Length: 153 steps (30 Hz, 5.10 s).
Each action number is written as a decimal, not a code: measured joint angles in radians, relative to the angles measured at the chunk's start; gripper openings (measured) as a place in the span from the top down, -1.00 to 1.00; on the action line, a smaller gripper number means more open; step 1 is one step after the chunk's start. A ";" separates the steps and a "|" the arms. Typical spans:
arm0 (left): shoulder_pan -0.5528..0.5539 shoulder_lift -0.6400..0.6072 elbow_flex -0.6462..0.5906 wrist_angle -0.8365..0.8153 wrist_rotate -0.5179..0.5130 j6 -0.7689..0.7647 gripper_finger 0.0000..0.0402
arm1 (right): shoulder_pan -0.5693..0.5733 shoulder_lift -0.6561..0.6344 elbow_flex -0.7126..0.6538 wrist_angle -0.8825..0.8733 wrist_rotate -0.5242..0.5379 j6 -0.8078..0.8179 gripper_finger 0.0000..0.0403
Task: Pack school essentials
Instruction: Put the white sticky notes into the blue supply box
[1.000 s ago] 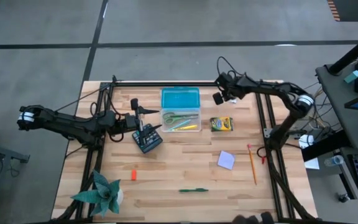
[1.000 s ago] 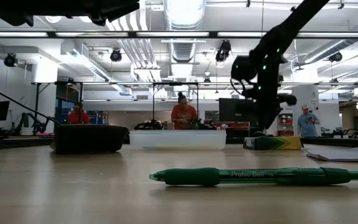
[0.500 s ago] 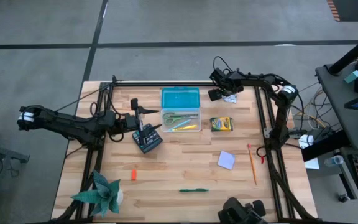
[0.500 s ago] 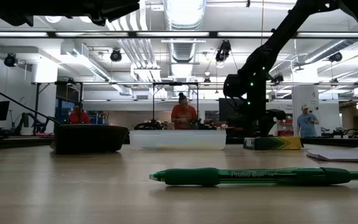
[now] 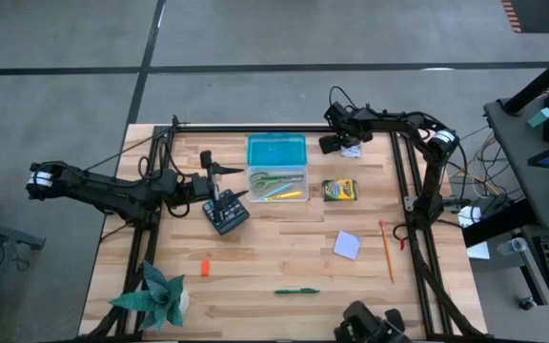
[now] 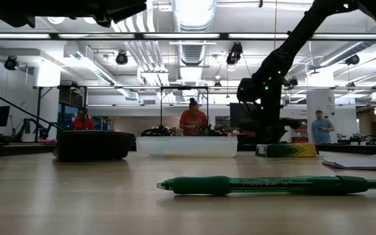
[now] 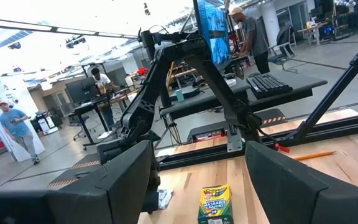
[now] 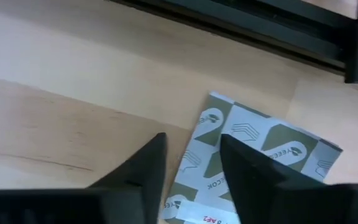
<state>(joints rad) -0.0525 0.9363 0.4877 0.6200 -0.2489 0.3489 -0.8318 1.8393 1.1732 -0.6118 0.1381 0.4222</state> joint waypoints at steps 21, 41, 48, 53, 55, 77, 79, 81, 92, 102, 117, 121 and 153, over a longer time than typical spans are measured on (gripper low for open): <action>0.000 0.000 0.000 0.000 0.000 0.000 -0.22 | 0.144 -0.238 -0.037 -0.047 -0.061 -0.029 0.96; 0.000 0.000 0.000 0.001 0.000 0.000 -0.22 | -0.035 -0.347 -0.239 0.075 -0.158 -0.138 0.11; 0.000 0.000 0.000 0.001 0.000 0.000 -0.22 | -0.063 -0.264 -0.236 0.124 -0.178 -0.186 -0.25; 0.000 0.000 0.000 0.000 0.000 0.003 -0.22 | -0.060 -0.210 -0.234 0.135 -0.219 -0.188 -0.33; 0.000 0.000 0.000 0.001 0.000 0.003 -0.22 | -0.061 -0.197 -0.233 0.136 -0.221 -0.195 -0.32; 0.000 0.000 0.000 0.001 0.000 0.004 -0.22 | -0.001 -0.194 -0.241 0.217 -0.242 -0.145 0.07; 0.000 0.000 0.000 0.001 0.000 0.004 -0.22 | 0.001 -0.194 -0.243 0.218 -0.233 -0.144 0.07; 0.000 0.000 0.000 0.001 0.000 0.004 -0.22 | 0.006 -0.192 -0.243 0.218 -0.222 -0.140 0.08; 0.001 0.000 0.001 0.000 0.000 0.003 -0.22 | 0.029 -0.155 -0.244 0.231 -0.185 -0.102 0.10; 0.001 0.000 0.001 0.000 0.000 0.003 -0.22 | 0.029 -0.164 -0.245 0.233 -0.174 -0.086 0.91; 0.001 0.000 0.001 0.000 0.000 0.003 -0.22 | 0.042 -0.404 -0.249 0.145 -0.173 -0.143 0.96; 0.001 0.000 0.001 0.000 0.000 0.003 -0.22 | 0.104 -0.527 -0.248 0.153 -0.173 -0.186 0.96; 0.001 0.000 0.001 0.000 0.000 0.000 -0.22 | 0.520 -0.206 -0.249 0.652 -0.092 0.233 0.96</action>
<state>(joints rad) -0.0517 0.9363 0.4885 0.6205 -0.2493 0.3485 -0.3115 1.6328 0.9246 0.0402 0.0460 0.6556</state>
